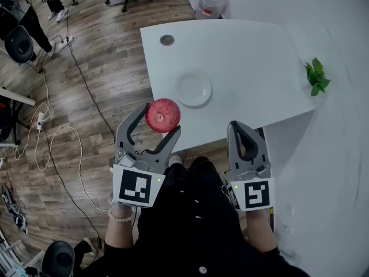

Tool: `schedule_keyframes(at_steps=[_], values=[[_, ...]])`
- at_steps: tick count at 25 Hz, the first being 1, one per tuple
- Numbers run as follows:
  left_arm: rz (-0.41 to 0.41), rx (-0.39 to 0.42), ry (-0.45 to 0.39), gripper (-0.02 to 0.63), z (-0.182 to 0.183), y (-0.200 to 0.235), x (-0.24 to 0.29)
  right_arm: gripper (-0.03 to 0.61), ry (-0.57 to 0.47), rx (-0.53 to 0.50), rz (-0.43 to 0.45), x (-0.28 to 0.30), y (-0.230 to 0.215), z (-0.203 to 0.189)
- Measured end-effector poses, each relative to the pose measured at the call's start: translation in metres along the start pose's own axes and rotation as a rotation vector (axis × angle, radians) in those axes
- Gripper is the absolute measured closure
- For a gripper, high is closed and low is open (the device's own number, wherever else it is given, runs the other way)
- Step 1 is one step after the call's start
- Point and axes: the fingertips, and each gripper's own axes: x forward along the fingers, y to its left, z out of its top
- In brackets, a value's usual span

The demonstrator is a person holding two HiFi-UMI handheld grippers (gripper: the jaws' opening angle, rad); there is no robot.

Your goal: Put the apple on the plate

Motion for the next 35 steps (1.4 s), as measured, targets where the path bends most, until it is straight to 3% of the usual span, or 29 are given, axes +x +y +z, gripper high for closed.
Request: schedule_keyframes(at_steps=[7, 17, 35], values=[[0.014, -0.031, 0.01, 0.27, -0.001, -0.003, -0.003, 0.537, 0.021, -0.003, 0.014, -0.001, -0.001, -0.003], [0.07, -0.012, 0.006, 0.27, 0.005, 0.007, 0.002, 0.537, -0.016, -0.016, 0.07, 0.018, -0.005, 0.003], [0.179, -0.024, 0.059, 0.27, 0.006, 0.025, 0.041, 0.537, -0.049, -0.009, 0.187, 0.075, -0.042, 0.001]])
